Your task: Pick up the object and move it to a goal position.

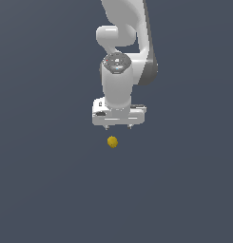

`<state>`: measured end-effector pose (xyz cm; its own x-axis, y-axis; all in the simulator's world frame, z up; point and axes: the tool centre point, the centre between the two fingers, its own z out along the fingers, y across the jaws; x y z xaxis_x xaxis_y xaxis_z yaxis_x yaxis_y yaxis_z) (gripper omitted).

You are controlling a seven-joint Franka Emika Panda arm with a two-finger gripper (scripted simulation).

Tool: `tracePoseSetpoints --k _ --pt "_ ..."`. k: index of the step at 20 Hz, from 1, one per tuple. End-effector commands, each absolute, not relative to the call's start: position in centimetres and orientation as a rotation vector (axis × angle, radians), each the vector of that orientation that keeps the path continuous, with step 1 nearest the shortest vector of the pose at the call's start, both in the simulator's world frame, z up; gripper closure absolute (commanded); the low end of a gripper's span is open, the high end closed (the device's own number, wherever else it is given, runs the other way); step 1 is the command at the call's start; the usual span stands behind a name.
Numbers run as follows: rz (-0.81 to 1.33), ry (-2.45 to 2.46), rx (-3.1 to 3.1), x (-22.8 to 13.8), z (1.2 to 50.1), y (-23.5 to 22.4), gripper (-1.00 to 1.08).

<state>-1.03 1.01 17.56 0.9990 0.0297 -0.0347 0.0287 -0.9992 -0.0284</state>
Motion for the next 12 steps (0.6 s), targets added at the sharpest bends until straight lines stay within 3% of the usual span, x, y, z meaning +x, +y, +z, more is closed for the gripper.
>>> tracePoseSetpoints --k 1,12 --pt "0.055 -0.035 -3.113 -1.0 17.4 1.0 -0.92" --pt "0.037 0.208 -3.115 -1.2 13.6 0.0 -0.92"
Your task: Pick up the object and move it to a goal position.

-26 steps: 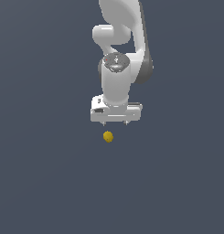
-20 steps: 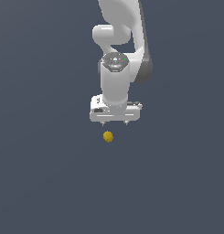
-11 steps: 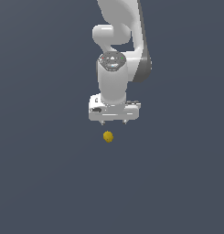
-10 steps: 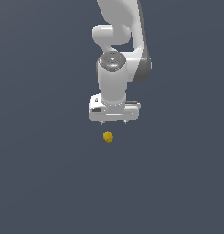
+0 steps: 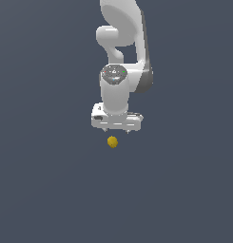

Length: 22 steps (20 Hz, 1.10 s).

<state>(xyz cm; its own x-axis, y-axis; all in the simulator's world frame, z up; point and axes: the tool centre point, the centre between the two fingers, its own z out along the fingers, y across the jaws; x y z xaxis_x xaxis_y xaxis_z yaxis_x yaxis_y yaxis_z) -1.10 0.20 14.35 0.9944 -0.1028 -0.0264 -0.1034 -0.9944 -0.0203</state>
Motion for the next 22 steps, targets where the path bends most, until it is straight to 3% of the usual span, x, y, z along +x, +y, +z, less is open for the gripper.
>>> tracePoseSetpoints --k 1,11,22 --pt "0.034 0.245 -3.114 -1.2 13.0 -0.2 -0.92" --pt "0.006 0.537 -3.092 -1.8 8.7 -1.6 -0.92" --pt "0.002 0.589 -3.086 -2.0 7.6 -1.8 -0.92"
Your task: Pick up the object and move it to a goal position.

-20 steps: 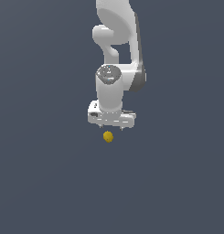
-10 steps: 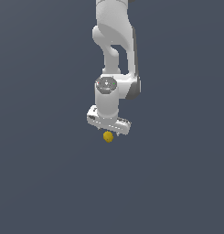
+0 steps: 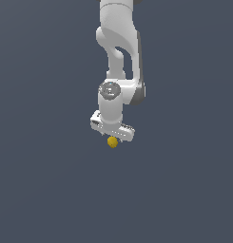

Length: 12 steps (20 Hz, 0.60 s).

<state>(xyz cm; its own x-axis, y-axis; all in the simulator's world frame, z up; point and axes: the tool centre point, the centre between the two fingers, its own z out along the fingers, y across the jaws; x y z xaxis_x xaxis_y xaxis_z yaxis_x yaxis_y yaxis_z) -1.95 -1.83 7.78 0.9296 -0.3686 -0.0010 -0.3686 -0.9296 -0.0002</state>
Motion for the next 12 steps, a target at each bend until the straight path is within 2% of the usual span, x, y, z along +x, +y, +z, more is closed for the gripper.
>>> tracePoseSetpoints --k 1,12 --pt "0.002 0.59 -3.085 -2.0 7.4 -1.8 -0.92" --pt "0.0 0.596 -3.084 -2.0 3.0 -1.8 -0.92"
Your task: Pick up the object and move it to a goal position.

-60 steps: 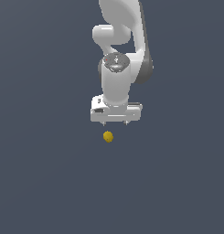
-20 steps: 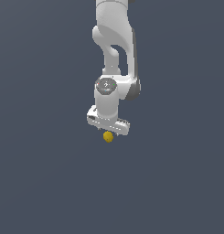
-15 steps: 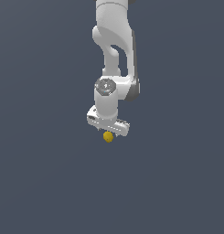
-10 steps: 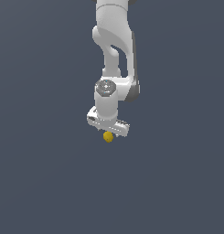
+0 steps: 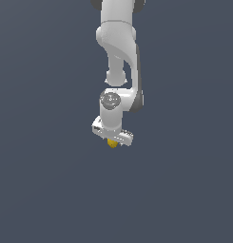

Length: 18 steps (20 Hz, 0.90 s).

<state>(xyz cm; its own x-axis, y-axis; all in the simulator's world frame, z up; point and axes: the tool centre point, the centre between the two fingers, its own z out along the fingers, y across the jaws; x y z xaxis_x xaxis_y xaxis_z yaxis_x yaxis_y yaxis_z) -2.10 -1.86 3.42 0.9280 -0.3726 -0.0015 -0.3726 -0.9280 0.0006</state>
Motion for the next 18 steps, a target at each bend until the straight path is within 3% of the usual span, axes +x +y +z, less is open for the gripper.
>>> tracePoseSetpoints --k 1,3,4,18 --pt "0.0 -0.596 3.084 -2.01 2.91 -1.84 -0.92" --pt "0.0 -0.597 3.084 -1.98 2.83 -1.87 -0.92" --pt "0.0 -0.597 3.084 -1.98 2.83 -1.87 1.08" --pt "0.0 -0.596 3.085 -2.01 3.03 -1.21 1.08"
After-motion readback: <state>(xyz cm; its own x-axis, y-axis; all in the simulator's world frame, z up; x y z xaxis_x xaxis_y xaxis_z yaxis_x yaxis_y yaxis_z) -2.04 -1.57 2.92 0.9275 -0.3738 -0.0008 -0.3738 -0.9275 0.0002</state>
